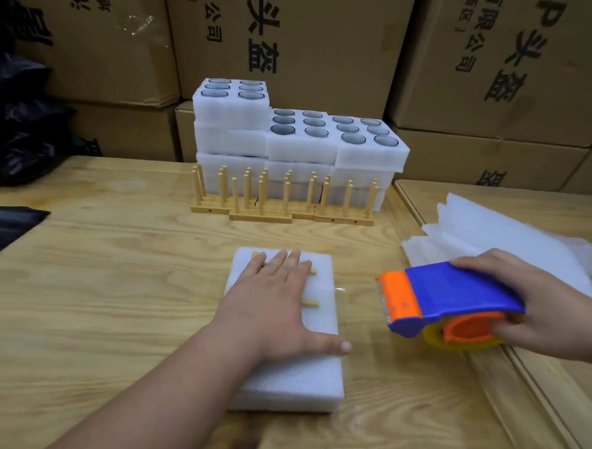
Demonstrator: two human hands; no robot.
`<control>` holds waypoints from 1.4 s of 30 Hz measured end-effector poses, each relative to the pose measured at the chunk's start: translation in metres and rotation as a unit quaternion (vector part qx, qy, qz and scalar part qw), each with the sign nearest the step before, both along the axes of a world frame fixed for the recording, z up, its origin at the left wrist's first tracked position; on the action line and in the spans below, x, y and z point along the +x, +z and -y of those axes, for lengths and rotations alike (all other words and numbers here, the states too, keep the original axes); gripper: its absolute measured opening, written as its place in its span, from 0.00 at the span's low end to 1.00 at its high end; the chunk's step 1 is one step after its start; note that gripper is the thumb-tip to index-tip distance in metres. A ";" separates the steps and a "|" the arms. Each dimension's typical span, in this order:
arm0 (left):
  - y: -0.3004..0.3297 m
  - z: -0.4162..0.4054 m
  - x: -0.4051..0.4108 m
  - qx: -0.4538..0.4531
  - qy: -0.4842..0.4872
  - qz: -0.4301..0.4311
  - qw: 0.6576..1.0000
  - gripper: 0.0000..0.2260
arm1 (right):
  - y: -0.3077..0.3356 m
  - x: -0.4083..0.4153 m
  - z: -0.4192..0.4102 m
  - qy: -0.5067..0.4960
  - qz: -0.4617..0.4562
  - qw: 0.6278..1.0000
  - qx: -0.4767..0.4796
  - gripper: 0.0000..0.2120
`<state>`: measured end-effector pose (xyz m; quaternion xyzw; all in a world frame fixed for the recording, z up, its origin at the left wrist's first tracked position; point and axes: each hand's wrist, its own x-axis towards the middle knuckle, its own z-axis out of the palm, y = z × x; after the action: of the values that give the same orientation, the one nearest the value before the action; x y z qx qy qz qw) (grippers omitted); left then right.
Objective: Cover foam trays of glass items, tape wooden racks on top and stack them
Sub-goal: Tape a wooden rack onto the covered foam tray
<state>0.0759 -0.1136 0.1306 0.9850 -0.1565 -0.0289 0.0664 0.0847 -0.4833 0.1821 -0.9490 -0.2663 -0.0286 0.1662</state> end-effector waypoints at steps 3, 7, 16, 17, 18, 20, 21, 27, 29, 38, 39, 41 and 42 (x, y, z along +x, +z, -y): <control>0.001 0.001 -0.001 0.019 -0.004 -0.007 1.000 0.62 | 0.000 -0.002 -0.004 -0.001 0.024 0.998 -0.064 0.43; 0.003 0.001 -0.002 0.042 -0.005 -0.007 0.999 0.61 | 0.013 -0.001 -0.047 0.029 0.106 0.964 -0.241 0.40; 0.003 0.003 -0.002 0.033 -0.012 -0.006 0.999 0.61 | 0.059 -0.022 -0.180 0.099 0.169 0.892 -0.407 0.27; 0.003 0.003 -0.001 0.025 -0.014 -0.002 1.000 0.60 | 0.062 -0.024 -0.191 0.103 0.175 0.893 -0.402 0.25; 0.004 0.003 -0.001 0.016 -0.017 0.005 1.000 0.60 | 0.064 -0.025 -0.199 0.109 0.181 0.893 -0.397 0.22; 0.004 0.003 -0.002 0.004 -0.024 0.016 1.000 0.59 | 0.067 -0.024 -0.210 0.118 0.184 0.894 -0.392 0.18; 0.004 0.003 -0.002 0.003 -0.026 0.018 0.999 0.59 | 0.068 -0.022 -0.213 0.117 0.179 0.896 -0.390 0.17; 0.008 0.007 -0.001 0.006 -0.028 0.008 1.000 0.52 | 0.050 -0.017 -0.234 0.112 0.180 0.887 -0.411 0.12; 0.010 0.009 -0.004 -0.001 -0.028 0.015 0.999 0.51 | 0.048 -0.014 -0.240 0.119 0.176 0.882 -0.422 0.13; 0.011 0.008 -0.006 -0.013 -0.018 0.028 0.999 0.54 | 0.062 -0.007 -0.246 0.163 0.124 0.857 -0.473 0.21; 0.010 0.008 -0.006 -0.006 -0.019 0.026 0.999 0.54 | 0.065 -0.004 -0.243 0.163 0.116 0.862 -0.466 0.20; 0.008 0.007 -0.005 -0.002 -0.018 0.022 1.000 0.57 | 0.067 0.000 -0.235 0.158 0.106 0.874 -0.448 0.18; 0.007 0.007 -0.003 -0.003 -0.019 0.020 1.000 0.58 | 0.067 0.002 -0.230 0.155 0.104 0.878 -0.440 0.19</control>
<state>0.0724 -0.1201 0.1376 0.9821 -0.1763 -0.0099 0.0653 0.0868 -0.2530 0.2489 -0.8625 -0.4107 0.0192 -0.2950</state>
